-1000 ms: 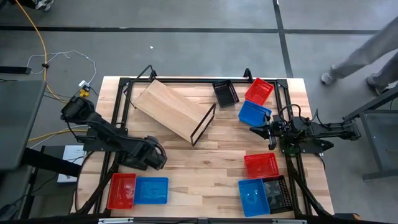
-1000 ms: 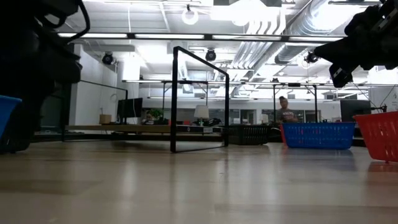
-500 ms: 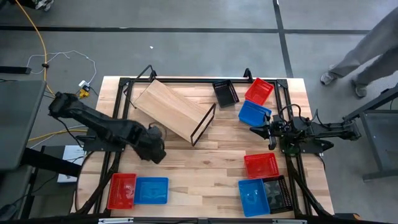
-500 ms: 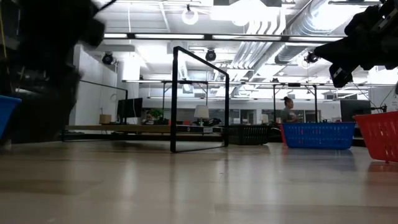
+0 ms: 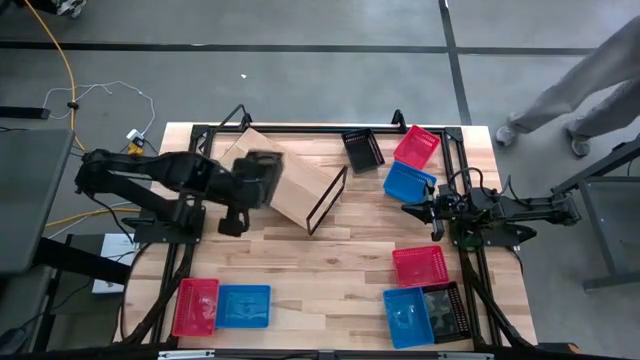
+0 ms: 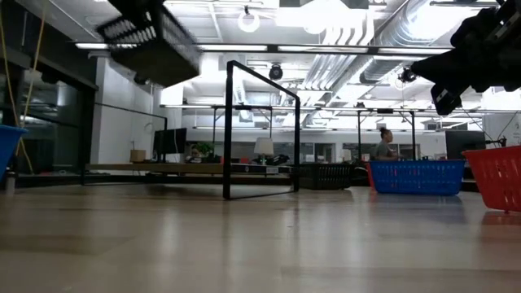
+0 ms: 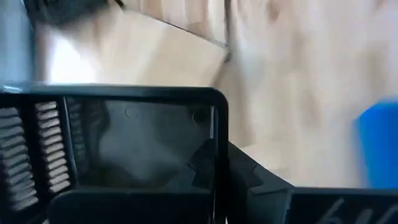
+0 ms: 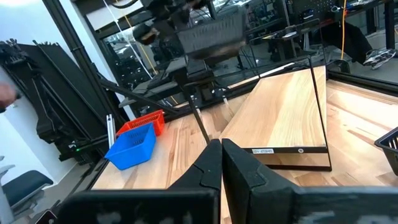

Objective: Stack baskets on shelf by color
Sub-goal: Put the bottom left black bin on the shelf

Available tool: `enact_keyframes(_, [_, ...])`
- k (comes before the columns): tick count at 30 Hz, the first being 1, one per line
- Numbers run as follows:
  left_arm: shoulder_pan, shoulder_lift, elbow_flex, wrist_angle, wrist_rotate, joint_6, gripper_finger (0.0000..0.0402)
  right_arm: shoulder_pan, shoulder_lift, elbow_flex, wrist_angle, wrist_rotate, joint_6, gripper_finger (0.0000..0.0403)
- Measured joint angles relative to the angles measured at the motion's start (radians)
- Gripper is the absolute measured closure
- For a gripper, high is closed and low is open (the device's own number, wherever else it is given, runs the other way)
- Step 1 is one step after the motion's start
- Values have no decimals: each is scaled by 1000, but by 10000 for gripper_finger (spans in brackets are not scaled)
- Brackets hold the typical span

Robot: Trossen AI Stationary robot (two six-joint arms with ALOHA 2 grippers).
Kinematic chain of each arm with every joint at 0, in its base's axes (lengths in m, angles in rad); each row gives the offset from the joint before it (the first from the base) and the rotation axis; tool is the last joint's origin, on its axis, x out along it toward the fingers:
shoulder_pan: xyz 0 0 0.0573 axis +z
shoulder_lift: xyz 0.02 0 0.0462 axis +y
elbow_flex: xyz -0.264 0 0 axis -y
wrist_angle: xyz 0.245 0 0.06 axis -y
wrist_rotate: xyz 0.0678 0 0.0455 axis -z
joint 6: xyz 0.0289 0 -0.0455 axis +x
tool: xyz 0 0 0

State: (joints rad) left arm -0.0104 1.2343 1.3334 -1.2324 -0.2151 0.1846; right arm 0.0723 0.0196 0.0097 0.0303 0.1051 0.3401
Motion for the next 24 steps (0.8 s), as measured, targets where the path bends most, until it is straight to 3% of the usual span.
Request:
enact_keyframes(3, [43, 47, -19, -34, -56, 312, 401, 0, 1, 0, 0, 0, 0, 402])
enact_keyframes(6, [114, 94, -75, -66, -94, 474, 402, 0, 1, 0, 0, 0, 0, 402])
enact_keyframes(11, [250, 105, -238, -51, -114, 545, 401, 0, 1, 0, 0, 0, 0, 402])
enact_keyframes(17, [346, -18, -413, 90, -178, 722, 401, 0, 1, 0, 0, 0, 0, 402])
enact_keyframes(24, [466, -109, -519, 158, -57, 842, 401, 0, 1, 0, 0, 0, 0, 402])
